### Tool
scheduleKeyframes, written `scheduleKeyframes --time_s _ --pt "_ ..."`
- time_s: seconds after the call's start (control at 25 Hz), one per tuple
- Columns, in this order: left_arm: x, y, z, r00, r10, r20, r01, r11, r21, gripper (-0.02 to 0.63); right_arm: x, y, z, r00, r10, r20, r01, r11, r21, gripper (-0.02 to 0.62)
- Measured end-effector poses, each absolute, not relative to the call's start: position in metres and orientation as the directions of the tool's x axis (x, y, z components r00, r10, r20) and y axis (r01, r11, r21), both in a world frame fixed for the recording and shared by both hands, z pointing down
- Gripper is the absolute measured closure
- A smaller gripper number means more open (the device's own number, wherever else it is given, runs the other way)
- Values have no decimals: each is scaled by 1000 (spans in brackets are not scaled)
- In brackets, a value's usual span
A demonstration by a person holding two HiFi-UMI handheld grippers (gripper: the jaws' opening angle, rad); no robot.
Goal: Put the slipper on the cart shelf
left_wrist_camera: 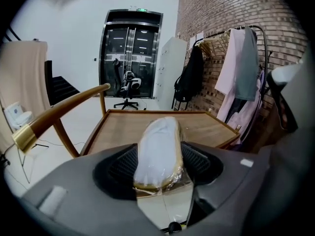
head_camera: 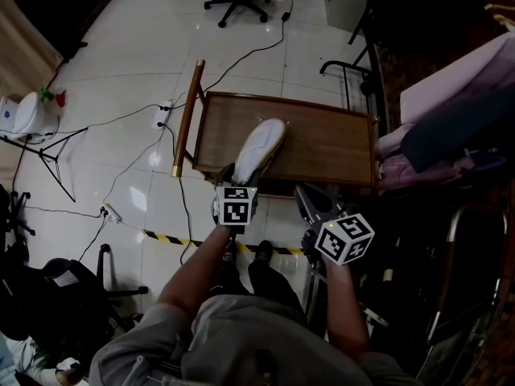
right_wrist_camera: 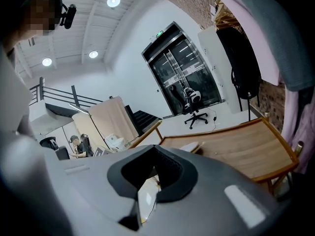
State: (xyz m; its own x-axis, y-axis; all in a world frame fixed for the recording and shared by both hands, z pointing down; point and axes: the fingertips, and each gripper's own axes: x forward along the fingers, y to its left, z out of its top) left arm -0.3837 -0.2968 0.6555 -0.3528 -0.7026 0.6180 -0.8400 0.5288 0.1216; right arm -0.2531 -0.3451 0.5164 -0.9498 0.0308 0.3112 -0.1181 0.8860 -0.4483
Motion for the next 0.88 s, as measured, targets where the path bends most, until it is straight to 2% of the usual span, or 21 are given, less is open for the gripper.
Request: scheduleKeyframes --time_s 0.52,0.72,0.88 --pt "-381 -306 700 -342 -653 675 -854 515 66 341 -235 -362 525 -941 13 339 -148 883 -445 597" --pt "-390 -307 704 -364 -656 661 -818 565 111 154 -235 -364 526 -940 15 341 -148 881 -449 597" --pt "-391 -304 721 -324 -623 712 -811 571 130 117 -235 -365 529 -938 17 346 -150 880 -451 597"
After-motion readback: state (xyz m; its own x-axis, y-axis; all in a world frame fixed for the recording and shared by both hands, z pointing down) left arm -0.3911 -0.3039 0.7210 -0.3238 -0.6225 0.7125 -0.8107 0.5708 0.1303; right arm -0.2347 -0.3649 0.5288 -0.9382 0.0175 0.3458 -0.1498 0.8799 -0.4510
